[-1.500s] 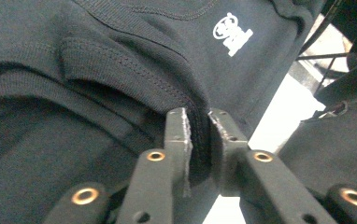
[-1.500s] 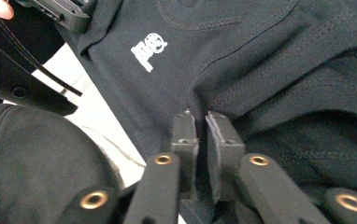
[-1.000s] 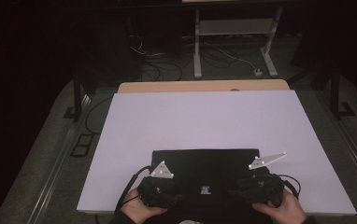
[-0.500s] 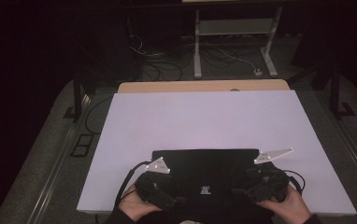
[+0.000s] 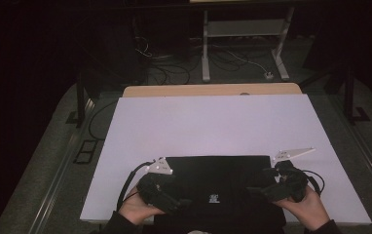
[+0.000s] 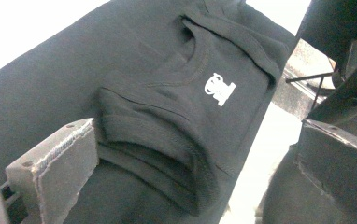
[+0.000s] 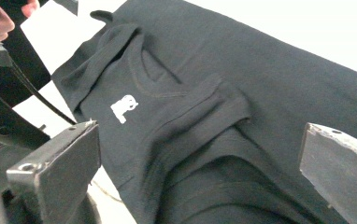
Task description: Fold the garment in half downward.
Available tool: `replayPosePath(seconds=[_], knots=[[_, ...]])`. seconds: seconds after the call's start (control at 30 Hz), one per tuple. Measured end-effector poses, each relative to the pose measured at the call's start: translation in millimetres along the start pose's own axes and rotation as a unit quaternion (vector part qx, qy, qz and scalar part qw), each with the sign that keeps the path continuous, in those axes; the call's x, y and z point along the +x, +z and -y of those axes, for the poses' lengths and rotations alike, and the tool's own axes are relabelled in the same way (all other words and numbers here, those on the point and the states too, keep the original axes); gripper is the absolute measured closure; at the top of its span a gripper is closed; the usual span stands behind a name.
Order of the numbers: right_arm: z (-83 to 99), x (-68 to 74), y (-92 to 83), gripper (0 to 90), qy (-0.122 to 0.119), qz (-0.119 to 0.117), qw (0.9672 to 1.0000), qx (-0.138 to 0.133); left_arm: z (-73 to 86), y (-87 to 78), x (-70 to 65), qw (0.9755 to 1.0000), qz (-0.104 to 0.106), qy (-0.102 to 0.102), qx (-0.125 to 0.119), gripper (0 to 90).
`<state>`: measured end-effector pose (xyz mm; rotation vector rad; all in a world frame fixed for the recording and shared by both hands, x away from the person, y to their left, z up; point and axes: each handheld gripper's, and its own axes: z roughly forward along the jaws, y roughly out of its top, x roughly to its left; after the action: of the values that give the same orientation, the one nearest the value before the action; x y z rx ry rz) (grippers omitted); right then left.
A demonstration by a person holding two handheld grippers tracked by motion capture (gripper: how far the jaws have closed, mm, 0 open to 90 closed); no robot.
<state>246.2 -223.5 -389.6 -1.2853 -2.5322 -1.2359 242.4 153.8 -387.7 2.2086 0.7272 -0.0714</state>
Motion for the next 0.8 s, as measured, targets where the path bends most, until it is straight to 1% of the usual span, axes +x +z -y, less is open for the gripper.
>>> replayPosePath(seconds=[0.07,0.13,0.17,0.23,0.3,0.33,0.4,0.43,0.7,0.8], knots=[[-0.9,-3.7,-3.7,0.0,0.003,0.002,1.0000,-0.004,-0.9,-3.8,2.6,1.0000,-0.007,0.003,-0.003,0.0],[-2.0,-7.6,-7.9,0.0,0.003,0.004,1.0000,-0.005,-2.0,-7.8,5.2,0.9999,-0.011,-0.001,-0.009,0.0],[-2.5,-9.0,-9.8,0.0,0.007,0.006,0.9999,-0.008,-2.5,-9.7,6.6,0.9998,-0.014,-0.002,-0.012,0.0],[-3.1,-12.7,-13.6,0.0,0.006,0.012,0.9998,-0.012,-3.2,-12.5,9.3,0.9997,-0.018,-0.004,-0.016,0.0],[-4.0,-15.6,-17.8,0.0,0.004,0.018,0.9997,-0.014,-3.8,-14.5,12.2,0.9996,-0.023,-0.002,-0.015,0.0],[-4.6,-16.6,-19.9,0.0,0.002,0.022,0.9996,-0.016,-4.0,-15.2,13.7,0.9996,-0.024,-0.002,-0.015,0.0],[-6.0,-19.1,-24.5,0.0,0.003,0.027,0.9995,-0.019,-4.4,-15.9,15.6,0.9995,-0.025,-0.007,-0.018,0.0],[-6.6,-20.3,-25.9,0.0,0.002,0.028,0.9994,-0.020,-4.6,-16.7,16.8,0.9995,-0.026,-0.004,-0.015,0.0],[-16.0,-24.6,-39.8,0.0,-0.005,0.046,0.9987,-0.024,-8.4,-17.9,23.7,0.9995,-0.028,0.000,-0.012,0.0],[-19.9,-26.6,-44.4,0.0,-0.005,0.050,0.9983,-0.029,-10.5,-18.4,26.0,0.9994,-0.031,-0.002,-0.013,0.0]])
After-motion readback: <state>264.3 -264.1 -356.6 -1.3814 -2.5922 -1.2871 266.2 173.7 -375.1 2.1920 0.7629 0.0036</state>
